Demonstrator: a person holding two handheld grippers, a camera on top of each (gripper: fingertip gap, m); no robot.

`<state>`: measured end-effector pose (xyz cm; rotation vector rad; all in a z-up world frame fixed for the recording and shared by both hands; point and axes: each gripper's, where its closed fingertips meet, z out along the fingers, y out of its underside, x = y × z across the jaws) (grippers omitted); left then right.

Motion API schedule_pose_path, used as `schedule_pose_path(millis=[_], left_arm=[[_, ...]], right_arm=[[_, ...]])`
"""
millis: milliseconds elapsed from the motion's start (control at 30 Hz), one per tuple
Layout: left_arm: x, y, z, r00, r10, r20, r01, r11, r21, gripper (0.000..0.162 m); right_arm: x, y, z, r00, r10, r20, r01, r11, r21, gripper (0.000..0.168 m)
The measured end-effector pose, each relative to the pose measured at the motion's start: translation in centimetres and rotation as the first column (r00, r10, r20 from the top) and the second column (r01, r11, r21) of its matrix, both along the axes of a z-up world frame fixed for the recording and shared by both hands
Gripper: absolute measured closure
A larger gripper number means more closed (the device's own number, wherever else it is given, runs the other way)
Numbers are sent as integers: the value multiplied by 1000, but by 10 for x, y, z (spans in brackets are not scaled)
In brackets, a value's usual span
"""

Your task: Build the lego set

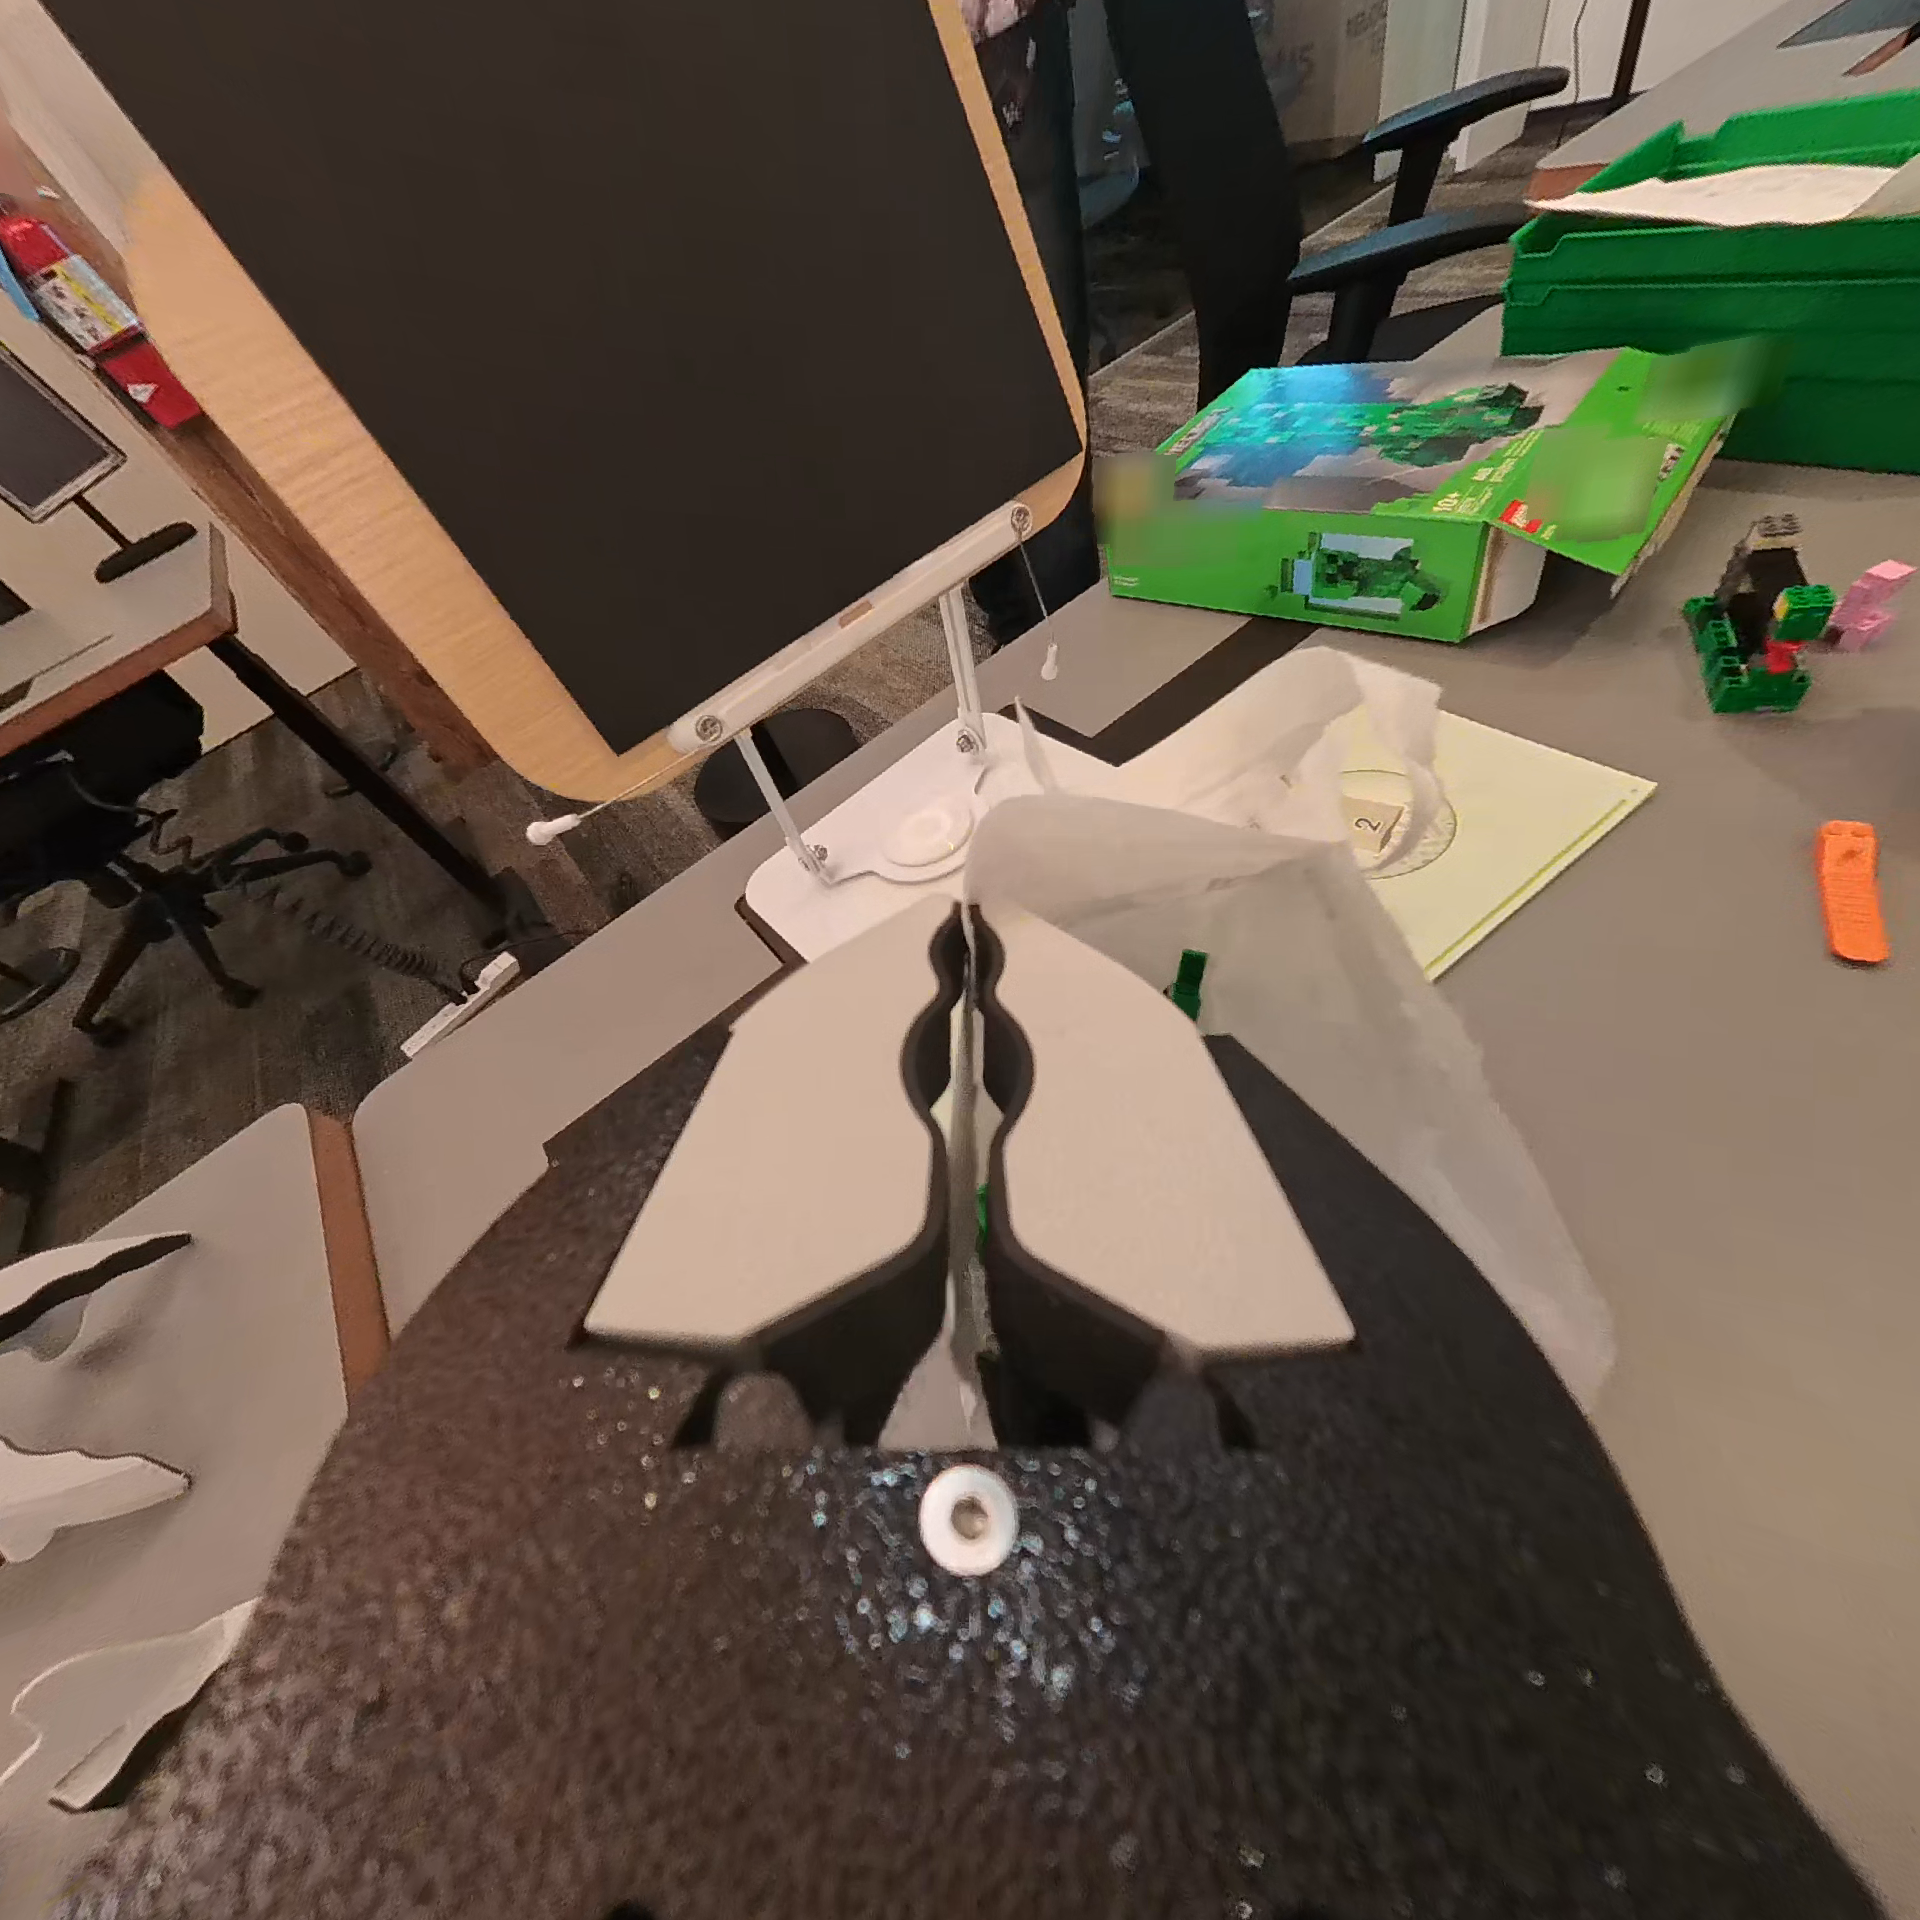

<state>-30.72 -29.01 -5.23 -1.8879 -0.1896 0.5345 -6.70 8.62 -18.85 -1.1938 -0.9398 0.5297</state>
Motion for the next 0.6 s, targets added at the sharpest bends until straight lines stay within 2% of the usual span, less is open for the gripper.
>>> schedule_pose_path(millis=[233,400,600], left_arm=[[-1,1,-1,1000,-5,3,5,1000,-3,162],[-4,-2,-2,1000,23,-9,-23,1000,-17,162],[-13,-17,0,997,80,-14,-80,997,-20,162]], right_arm=[[-7,-4,-5,998,4,63,-7,999,45,168],[6,1,7,998,-57,-14,57,996,63,168],[13,-7,22,994,-94,-55,101,982,159,168]])
